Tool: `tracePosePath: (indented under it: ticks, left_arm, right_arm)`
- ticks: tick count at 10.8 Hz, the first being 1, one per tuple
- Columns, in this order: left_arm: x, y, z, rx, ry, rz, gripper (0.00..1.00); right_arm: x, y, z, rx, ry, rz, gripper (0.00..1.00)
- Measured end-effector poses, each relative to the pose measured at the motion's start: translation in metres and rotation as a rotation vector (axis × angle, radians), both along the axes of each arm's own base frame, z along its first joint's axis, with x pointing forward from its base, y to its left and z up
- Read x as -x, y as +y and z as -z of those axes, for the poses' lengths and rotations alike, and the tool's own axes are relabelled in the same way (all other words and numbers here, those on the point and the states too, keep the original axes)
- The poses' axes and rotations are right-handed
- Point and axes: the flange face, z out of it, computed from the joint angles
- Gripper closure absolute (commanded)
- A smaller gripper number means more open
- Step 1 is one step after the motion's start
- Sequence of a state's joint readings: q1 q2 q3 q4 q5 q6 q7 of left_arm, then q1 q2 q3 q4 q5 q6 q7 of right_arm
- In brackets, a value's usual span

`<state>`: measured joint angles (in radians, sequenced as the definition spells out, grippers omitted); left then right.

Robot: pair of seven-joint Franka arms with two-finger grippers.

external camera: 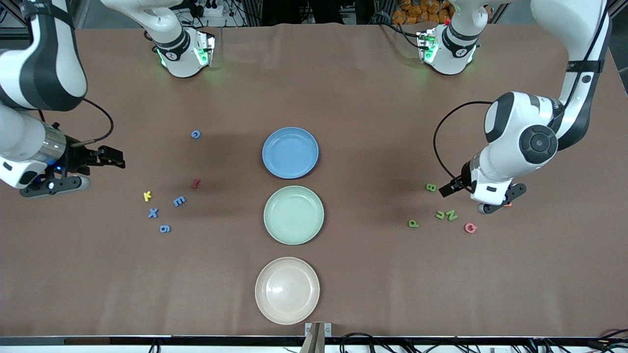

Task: Sort letters by color into matching plates
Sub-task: 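Grasp the blue X with the right gripper while the left gripper reaches the green d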

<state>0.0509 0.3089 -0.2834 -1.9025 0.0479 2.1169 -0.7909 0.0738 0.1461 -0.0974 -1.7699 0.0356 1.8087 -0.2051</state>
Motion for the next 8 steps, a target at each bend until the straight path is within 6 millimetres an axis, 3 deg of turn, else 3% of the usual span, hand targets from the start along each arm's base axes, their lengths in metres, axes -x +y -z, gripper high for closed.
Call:
tracePosePath:
  ticks: [5,8]
  left_arm:
    - [-0.014,-0.009,0.015,-0.029,0.015,-0.322,0.00]
    - [-0.037,-0.018,0.053,-0.092,0.008,-0.541,0.00]
  right_arm:
    - [0.002,-0.021,0.078,0.011,-0.081,0.035,0.17]
    - [-0.015,-0.020,0.135,0.026,-0.128,0.031,0.24]
